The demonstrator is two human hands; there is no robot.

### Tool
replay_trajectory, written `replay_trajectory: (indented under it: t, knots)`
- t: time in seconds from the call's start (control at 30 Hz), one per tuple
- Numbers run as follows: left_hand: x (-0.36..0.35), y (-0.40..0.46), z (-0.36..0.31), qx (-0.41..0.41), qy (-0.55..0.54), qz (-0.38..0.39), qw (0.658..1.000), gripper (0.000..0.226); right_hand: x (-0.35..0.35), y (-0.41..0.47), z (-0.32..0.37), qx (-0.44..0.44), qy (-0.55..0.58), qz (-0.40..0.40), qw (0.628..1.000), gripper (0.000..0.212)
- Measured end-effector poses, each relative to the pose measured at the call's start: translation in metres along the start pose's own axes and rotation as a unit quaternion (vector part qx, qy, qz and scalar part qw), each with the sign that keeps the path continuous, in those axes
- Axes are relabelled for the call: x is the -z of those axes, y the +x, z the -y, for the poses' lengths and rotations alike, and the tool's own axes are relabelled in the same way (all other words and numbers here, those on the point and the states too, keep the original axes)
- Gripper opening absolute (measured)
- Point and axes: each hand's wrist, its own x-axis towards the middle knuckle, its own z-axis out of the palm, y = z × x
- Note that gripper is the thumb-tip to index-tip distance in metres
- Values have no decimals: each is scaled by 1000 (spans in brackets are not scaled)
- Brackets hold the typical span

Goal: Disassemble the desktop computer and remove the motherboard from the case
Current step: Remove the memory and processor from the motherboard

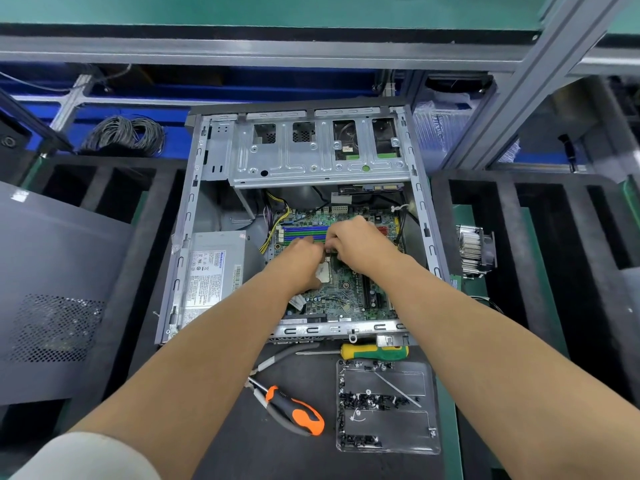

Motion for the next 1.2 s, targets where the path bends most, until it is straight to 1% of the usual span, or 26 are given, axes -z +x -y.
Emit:
replay_trajectory:
  t: [0.13,0.27,0.37,0.77,0.97,1.1,1.2]
  knots:
    - [-1,1,1,-1,-2,3,1000,53,0,2,-1,-8,32,-18,999,19]
    - [-2,1,0,-8,13,2,1000,59,-2,4,-5,-16,79,-20,997,15]
    - [-1,1,-1,-11,15,1,1000,58,-4,4,-6,-19,95,-23,995,14]
    - [7,-4,-4,-14,8,22,1000,50,-6,2,-6,-14,102,-38,994,13]
    - [16,-10,-5,-15,37,13,999,59,-7,1,-6,-10,100,-38,994,11]
    - [29,-15,-6,-20,46,14,999,56,-6,-2,-7,-7,94,-34,995,11]
    - [42,-21,-9,-24,34,4,999,49,-6,-4,-7,-4,87,-25,996,11]
